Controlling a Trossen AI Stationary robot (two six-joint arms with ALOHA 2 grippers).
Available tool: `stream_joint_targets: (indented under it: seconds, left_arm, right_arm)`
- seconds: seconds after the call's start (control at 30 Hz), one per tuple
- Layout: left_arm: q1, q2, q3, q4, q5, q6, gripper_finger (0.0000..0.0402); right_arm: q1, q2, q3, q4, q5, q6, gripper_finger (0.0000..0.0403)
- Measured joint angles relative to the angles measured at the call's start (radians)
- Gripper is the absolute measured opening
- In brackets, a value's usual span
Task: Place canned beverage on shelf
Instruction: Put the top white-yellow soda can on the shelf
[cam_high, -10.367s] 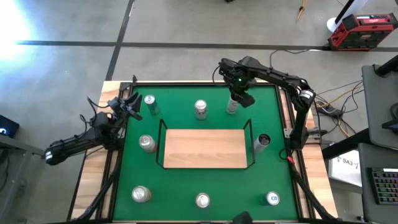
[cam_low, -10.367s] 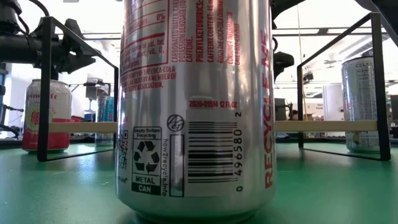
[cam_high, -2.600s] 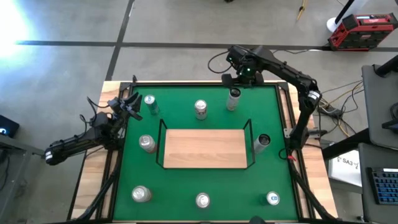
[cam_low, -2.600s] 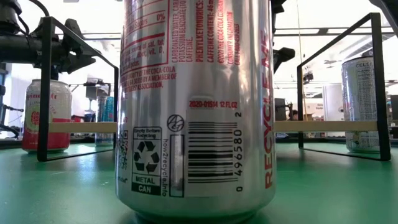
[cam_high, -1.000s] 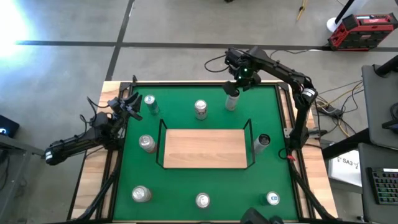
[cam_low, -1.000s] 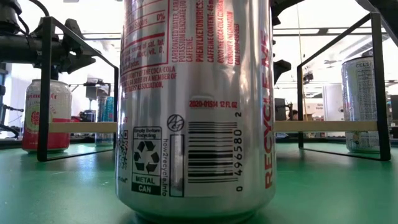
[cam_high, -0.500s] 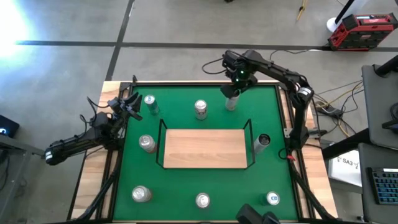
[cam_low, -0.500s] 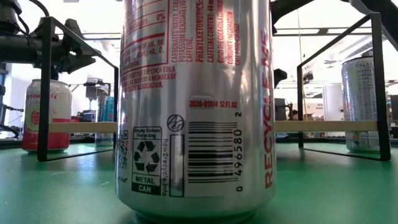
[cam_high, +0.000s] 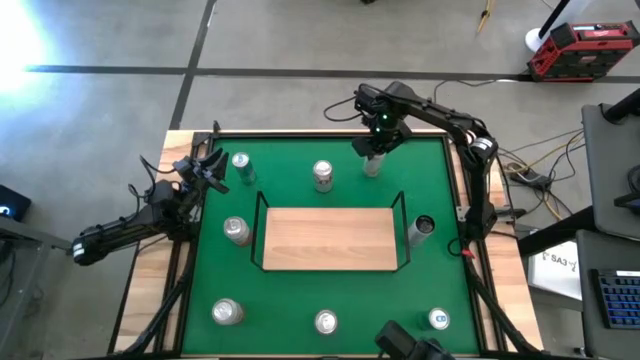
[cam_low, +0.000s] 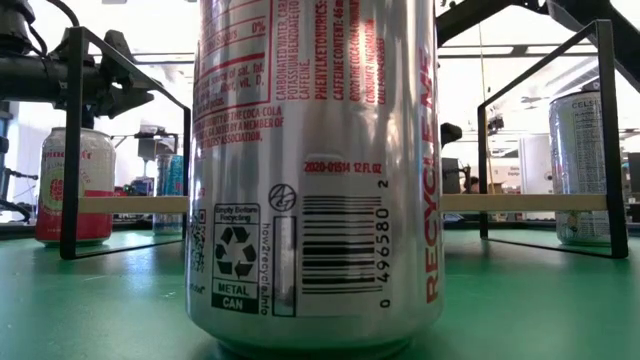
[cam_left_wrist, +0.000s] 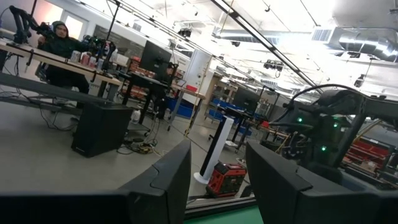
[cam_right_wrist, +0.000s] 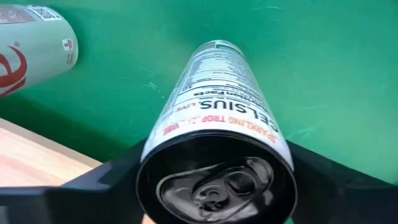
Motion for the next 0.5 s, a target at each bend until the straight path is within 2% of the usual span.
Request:
stream_joint_targets:
  seconds: [0.07,0.23,0.5]
  left_arm:
    - [0.0,0.0,0.0,0.0,0.0,0.0,0.0137]
    - [0.0,0.0,0.0,0.0,0.0,0.0,0.0137]
    - [0.0,0.0,0.0,0.0,0.0,0.0,0.0137]
  right_arm:
    - [-0.001,0.0,0.0,0.002,-0.005,0.031,0.0246]
    - [0.003,-0.008,0.0,0.005,-0.002,0.121,0.0245]
    - [0.008,-0.018,0.004,0.002,-0.004,0.464,0.0245]
